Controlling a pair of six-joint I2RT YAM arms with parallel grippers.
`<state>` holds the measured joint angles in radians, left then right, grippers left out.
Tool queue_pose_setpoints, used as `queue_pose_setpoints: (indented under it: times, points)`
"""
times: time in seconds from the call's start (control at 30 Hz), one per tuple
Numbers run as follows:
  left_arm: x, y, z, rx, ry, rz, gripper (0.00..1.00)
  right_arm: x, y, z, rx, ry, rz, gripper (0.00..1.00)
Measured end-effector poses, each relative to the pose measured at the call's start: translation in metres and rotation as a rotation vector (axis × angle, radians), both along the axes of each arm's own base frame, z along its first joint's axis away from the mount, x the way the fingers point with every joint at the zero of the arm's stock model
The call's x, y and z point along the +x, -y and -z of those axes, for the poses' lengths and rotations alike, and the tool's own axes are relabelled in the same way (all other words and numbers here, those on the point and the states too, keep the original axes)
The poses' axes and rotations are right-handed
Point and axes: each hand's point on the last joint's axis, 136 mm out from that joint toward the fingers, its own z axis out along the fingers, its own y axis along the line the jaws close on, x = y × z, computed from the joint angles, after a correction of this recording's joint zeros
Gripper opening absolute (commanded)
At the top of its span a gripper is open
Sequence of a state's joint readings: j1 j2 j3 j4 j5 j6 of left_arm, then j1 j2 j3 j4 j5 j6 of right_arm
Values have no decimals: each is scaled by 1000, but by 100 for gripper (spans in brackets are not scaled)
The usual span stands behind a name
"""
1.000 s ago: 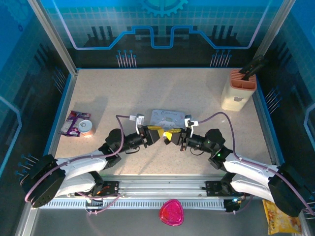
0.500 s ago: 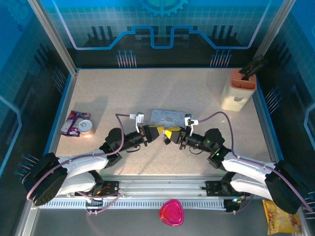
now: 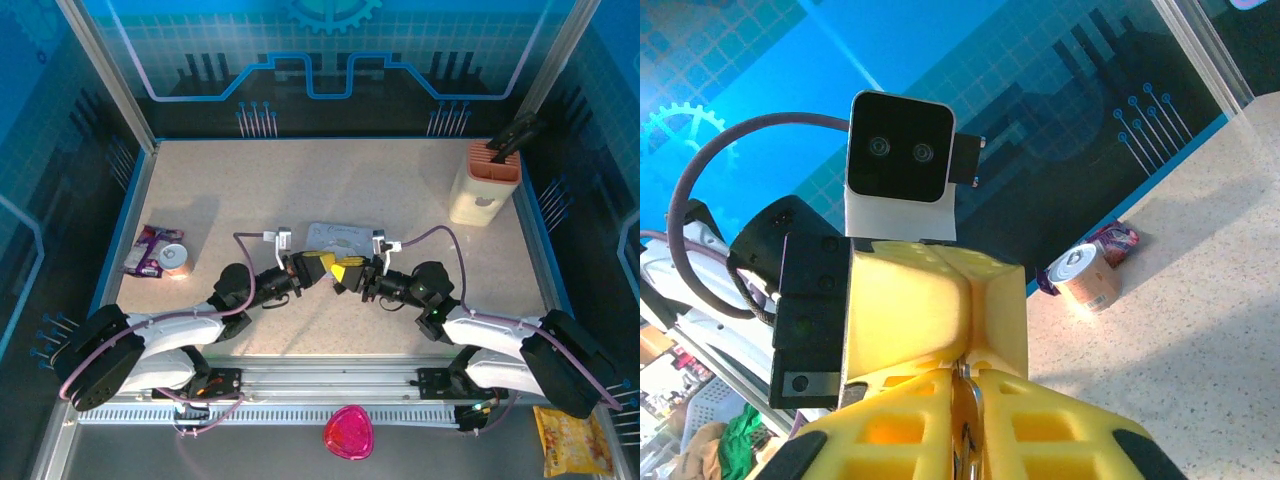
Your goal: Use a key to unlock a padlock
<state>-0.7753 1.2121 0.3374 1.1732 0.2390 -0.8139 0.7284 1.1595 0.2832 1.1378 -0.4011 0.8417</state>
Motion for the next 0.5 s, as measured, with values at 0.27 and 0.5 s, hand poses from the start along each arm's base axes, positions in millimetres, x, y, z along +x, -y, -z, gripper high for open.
queue_pose_setpoints:
  times: [0.27,0.5]
  points:
    - [-2,-7,-6,-19,15,-24,0,-4,7,-9,0,25,23,21]
    - [-1,-8,-8,-27,21,-32,0,-4,7,-7,-14,24,21,22]
